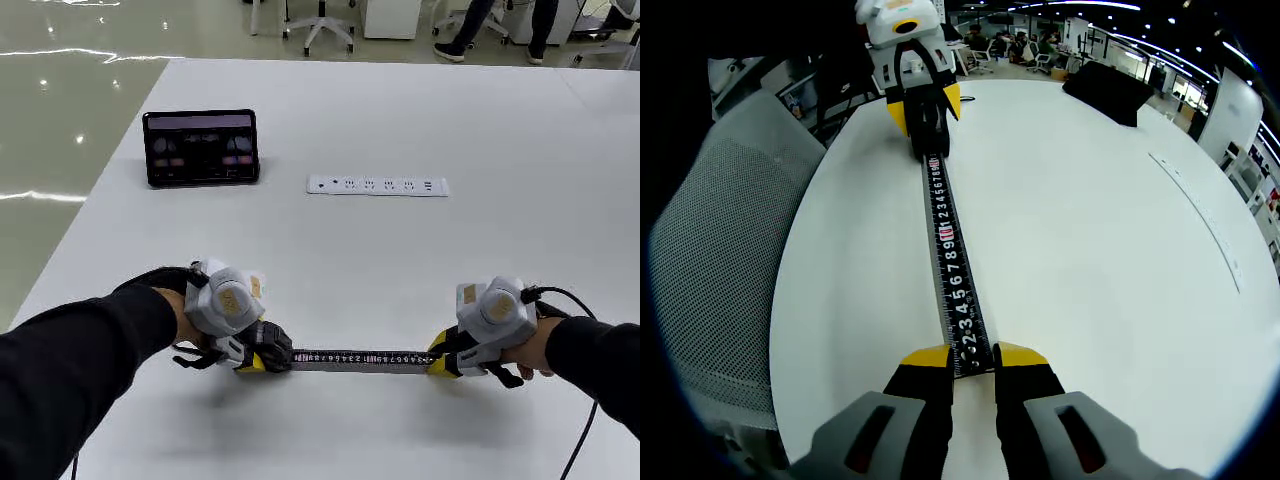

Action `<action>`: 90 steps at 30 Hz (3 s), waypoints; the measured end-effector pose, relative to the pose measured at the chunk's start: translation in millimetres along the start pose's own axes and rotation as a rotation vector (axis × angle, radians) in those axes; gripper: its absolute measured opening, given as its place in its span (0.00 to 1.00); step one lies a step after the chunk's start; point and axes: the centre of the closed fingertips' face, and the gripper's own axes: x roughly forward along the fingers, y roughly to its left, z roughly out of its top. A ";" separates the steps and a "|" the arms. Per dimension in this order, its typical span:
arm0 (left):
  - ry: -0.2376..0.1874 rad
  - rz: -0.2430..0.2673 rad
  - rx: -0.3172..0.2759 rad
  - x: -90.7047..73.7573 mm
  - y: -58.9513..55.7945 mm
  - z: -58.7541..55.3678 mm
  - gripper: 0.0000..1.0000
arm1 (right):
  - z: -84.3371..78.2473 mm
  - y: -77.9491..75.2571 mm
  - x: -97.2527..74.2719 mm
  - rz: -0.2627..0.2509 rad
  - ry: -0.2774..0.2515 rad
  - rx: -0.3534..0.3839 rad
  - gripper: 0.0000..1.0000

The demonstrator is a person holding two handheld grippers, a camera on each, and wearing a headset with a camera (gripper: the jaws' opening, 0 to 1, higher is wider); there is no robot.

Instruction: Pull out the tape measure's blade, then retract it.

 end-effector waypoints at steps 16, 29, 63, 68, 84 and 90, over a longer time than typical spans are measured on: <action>0.002 0.002 -0.001 -0.1 -0.2 0.1 0.33 | -4.7 -0.6 -2.8 -0.001 0.004 0.004 0.10; 0.001 0.001 -0.003 -0.7 -0.8 0.9 0.33 | -9.3 -1.9 -6.4 -0.004 0.005 0.011 0.10; 0.000 0.002 -0.001 -0.2 -1.3 0.6 0.34 | -18.8 -4.3 -12.0 -0.005 0.010 0.021 0.11; -0.003 0.000 0.000 0.3 -0.9 0.8 0.34 | -18.7 -4.5 -11.9 -0.005 0.011 0.028 0.11; -0.018 -0.010 0.017 0.4 -2.5 2.1 0.34 | -19.1 -1.9 -12.5 0.000 0.024 0.059 0.11; -0.031 -0.010 0.035 0.3 -2.9 3.0 0.34 | -19.1 1.1 -13.4 0.002 0.030 0.072 0.11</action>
